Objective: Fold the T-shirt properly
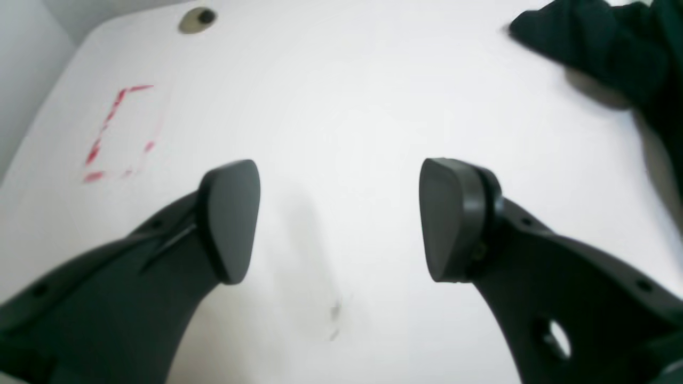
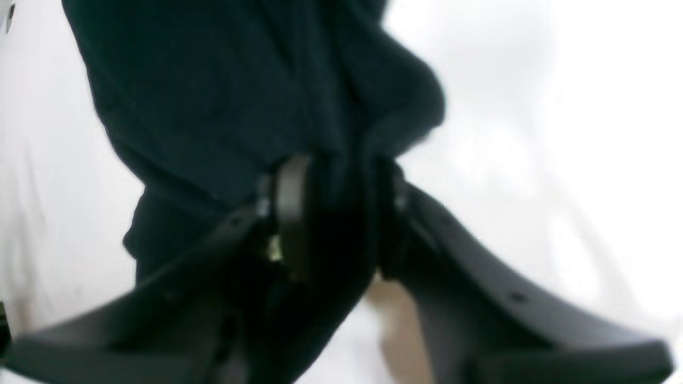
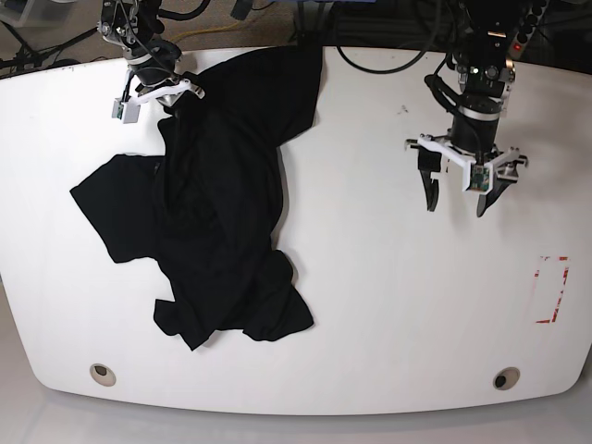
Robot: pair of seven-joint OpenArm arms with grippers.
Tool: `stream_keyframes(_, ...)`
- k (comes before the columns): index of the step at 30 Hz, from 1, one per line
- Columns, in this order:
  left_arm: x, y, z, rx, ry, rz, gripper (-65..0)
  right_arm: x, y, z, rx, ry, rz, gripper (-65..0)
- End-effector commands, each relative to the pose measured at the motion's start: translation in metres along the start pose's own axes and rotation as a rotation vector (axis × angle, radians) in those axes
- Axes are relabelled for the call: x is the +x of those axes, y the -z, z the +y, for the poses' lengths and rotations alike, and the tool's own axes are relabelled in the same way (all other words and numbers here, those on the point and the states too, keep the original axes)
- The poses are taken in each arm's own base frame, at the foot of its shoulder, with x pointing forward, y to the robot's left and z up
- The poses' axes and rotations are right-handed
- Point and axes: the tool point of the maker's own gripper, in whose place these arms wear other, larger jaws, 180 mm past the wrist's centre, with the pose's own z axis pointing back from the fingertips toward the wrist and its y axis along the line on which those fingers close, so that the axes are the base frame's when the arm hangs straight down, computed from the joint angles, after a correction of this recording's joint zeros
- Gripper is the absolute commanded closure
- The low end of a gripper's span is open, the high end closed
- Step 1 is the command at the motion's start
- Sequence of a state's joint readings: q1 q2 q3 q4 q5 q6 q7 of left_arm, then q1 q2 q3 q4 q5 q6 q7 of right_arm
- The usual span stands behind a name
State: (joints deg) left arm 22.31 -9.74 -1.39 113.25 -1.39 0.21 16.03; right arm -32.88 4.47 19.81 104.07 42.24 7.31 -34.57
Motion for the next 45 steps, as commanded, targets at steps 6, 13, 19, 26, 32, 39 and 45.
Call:
stream_keyframes(6, 0.025, 0.028, -0.049, -0.132, 0.006, -0.006, -43.3, 0.012, -0.006, 0.006, 0.021, -0.030, -0.036, 0.0)
stream_keyframes(13, 0.029, 0.066, -0.081, -0.179, -0.047, 0.006, -43.6, 0.011, -0.018, 0.014, 0.035, -0.056, -0.039, 0.0)
stream_keyframes(19, 0.021, 0.117, -0.103, -0.188, -0.113, 0.070, -43.8, 0.013, -0.025, 0.014, 0.033, -0.088, -0.039, 0.0)
stream_keyframes(26, 0.021, 0.155, -0.138, -0.236, -0.145, 0.114, -43.8, 0.011, -0.027, 0.013, 0.030, -0.088, -0.034, 0.0)
stream_keyframes(32, 0.024, 0.177, -0.164, -0.262, -0.189, 0.088, -43.9, 0.011, -0.027, 0.013, 0.031, -0.088, -0.033, 0.0)
stream_keyframes(39, 0.020, 0.190, -0.184, -0.356, -0.339, 0.109, -43.8, 0.010, -0.026, 0.013, 0.030, -0.088, -0.030, 0.0)
stream_keyframes(45, 0.002, 0.196, -0.196, -0.380, -0.406, 0.183, -43.5, 0.013, -0.028, 0.008, 0.022, -0.115, -0.024, 0.0)
